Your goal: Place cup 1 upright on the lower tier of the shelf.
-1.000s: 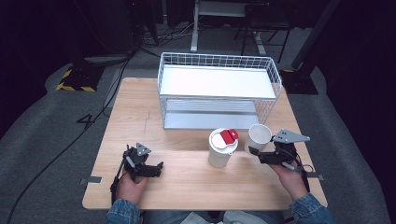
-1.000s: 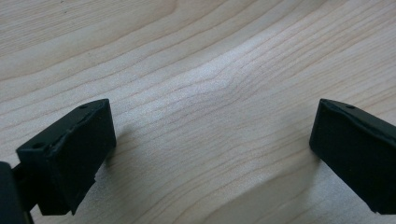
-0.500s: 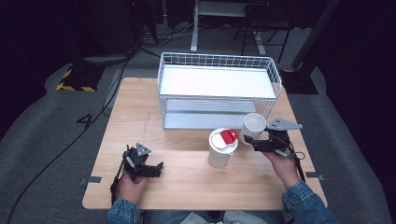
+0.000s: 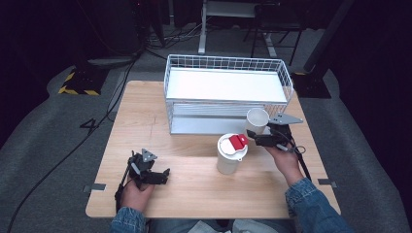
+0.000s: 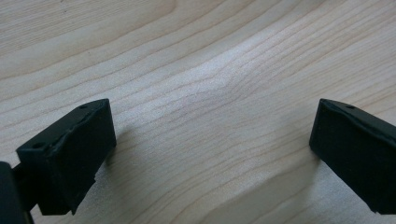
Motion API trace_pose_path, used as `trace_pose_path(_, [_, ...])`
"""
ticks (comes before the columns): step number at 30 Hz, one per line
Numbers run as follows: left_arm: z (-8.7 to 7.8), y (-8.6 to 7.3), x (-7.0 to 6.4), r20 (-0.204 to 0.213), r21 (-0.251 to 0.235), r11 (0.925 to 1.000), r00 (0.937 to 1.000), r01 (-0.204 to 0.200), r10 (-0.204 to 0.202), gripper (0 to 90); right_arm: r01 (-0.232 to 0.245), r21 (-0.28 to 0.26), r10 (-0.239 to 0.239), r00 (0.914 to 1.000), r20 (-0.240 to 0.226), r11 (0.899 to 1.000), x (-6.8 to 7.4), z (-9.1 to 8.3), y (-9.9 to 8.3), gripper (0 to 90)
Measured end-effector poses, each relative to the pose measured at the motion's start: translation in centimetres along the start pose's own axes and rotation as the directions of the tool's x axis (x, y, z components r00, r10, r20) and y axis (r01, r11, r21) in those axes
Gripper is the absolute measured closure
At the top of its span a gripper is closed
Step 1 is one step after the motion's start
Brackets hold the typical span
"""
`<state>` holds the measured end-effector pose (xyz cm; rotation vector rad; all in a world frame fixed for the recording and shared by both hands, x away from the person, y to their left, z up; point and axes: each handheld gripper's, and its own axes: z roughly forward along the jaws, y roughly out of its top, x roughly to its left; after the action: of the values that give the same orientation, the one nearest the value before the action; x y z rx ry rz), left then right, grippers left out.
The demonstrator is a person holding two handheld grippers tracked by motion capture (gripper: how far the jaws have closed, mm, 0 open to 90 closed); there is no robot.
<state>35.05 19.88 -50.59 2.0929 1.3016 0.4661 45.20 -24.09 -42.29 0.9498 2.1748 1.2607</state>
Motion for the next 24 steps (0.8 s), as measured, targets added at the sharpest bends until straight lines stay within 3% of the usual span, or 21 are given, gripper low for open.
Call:
trace_pose_path(10, [0.0,0.0,0.0,0.001,0.000,1.0000,1.0000,0.000,0.000,0.8,-0.038,-0.011,0.038,0.9990,0.024,0.999,-1.2,2.1,-0.4,23.1])
trace_pose_path(24, [0.0,-0.1,0.0,0.001,-0.001,1.0000,1.0000,-0.001,0.001,0.8,-0.030,-0.045,0.034,0.9954,0.089,0.999,-0.9,5.5,-0.3,23.1])
